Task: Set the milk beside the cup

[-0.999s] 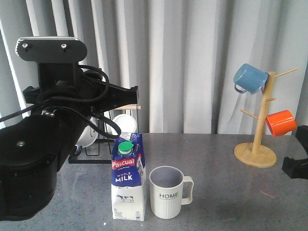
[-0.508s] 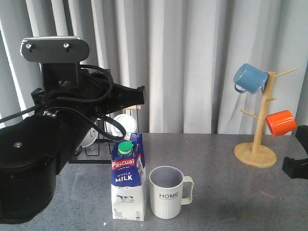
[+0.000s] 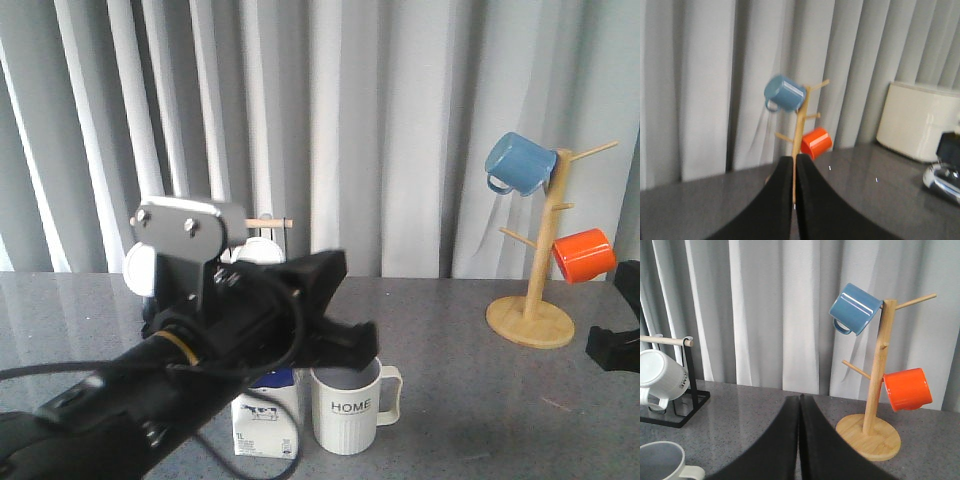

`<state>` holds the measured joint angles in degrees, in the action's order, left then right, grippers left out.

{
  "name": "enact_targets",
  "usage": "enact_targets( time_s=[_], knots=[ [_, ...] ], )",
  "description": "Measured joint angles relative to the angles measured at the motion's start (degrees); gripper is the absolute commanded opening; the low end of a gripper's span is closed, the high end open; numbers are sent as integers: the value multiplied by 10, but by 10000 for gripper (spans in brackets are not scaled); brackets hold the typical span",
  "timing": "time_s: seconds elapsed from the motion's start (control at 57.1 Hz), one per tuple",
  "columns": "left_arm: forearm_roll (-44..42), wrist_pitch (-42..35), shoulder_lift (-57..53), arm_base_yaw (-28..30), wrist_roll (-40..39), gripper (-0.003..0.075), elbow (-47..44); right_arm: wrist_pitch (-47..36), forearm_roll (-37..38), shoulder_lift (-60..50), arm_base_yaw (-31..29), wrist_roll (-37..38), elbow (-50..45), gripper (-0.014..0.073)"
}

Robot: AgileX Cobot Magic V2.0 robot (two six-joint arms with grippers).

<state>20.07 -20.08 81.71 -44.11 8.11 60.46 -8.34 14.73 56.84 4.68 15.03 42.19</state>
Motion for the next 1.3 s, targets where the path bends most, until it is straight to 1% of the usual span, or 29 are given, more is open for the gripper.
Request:
enact_targets(
  time_s=[0.088, 0.228, 0.385, 0.491, 0.631, 0.701, 0.736, 0.841, 0.911, 1.069, 1.296],
  knots=[
    [-21, 38, -46, 34, -41, -6, -69, 0, 0, 0, 0, 0, 0, -8],
    [-41, 42, -142, 88, -57, -6, -195, 0, 0, 0, 0, 0, 0, -8],
    [-55, 41, -294, 161, -69, -6, -342, 0, 0, 0, 0, 0, 0, -8],
    [-83, 41, -400, 216, -73, -6, -431, 0, 0, 0, 0, 0, 0, -8],
    [-104, 44, -532, 284, -76, -6, -518, 0, 0, 0, 0, 0, 0, -8],
    [-125, 50, -576, 315, -76, -6, -548, 0, 0, 0, 0, 0, 0, -8],
    [-152, 56, -599, 332, -76, -6, -562, 0, 0, 0, 0, 0, 0, -8],
    [-209, 67, -654, 359, -89, -6, -598, 0, 0, 0, 0, 0, 0, -8],
    [-217, 80, -684, 365, -98, -6, -614, 0, 0, 0, 0, 0, 0, -8],
    [-222, 139, -725, 366, -110, -6, -618, 0, 0, 0, 0, 0, 0, -8],
    [-224, 244, -810, 373, -112, -6, -618, 0, 0, 0, 0, 0, 0, -8]
  ],
)
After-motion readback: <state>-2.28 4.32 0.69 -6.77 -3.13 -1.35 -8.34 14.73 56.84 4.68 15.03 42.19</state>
